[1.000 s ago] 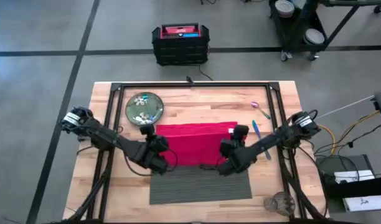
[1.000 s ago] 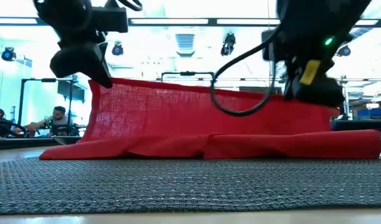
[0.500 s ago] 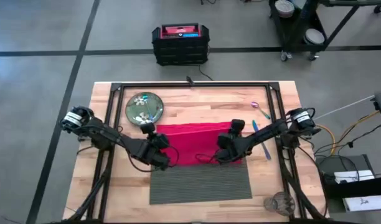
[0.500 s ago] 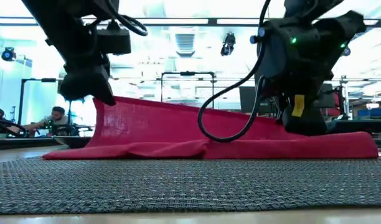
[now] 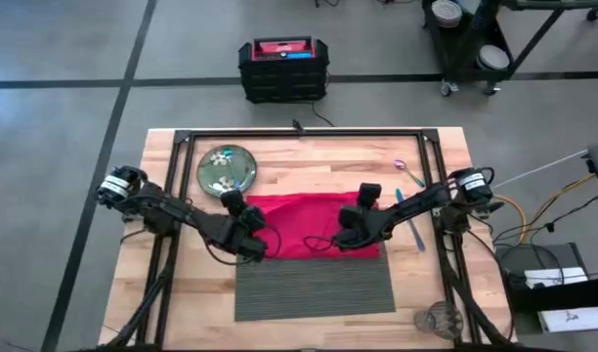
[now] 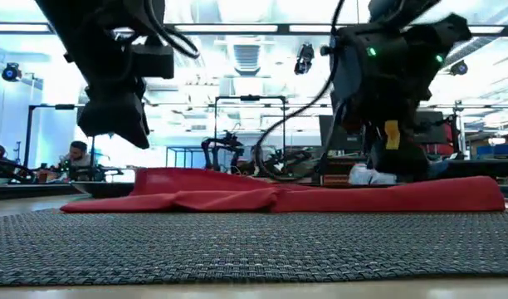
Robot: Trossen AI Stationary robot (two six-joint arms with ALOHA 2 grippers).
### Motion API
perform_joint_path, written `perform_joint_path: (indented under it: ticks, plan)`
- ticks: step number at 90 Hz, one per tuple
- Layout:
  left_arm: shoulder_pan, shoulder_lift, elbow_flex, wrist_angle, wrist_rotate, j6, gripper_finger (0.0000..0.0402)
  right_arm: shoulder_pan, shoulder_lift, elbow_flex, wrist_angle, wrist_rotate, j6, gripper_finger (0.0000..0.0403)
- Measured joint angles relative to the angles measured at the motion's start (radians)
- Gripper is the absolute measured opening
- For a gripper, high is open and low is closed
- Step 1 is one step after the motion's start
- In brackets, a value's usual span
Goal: Set table place
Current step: Fold the red table napkin
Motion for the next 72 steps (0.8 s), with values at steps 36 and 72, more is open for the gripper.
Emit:
perform_joint_path:
  ticks: [36, 72]
  plan:
    - [-0.013, -0.021, 0.048, 0.026, 0.231, 0.016, 0.0214, 0.041, -0.44, -0.066, 0.191, -0.512, -0.061, 0.0265]
    - [-0.078, -0.02, -0.117, 0.384, 0.481, 0.079, 0.0154, 0.16, -0.473, -0.432, 0.728, -0.661, 0.014, 0.0228]
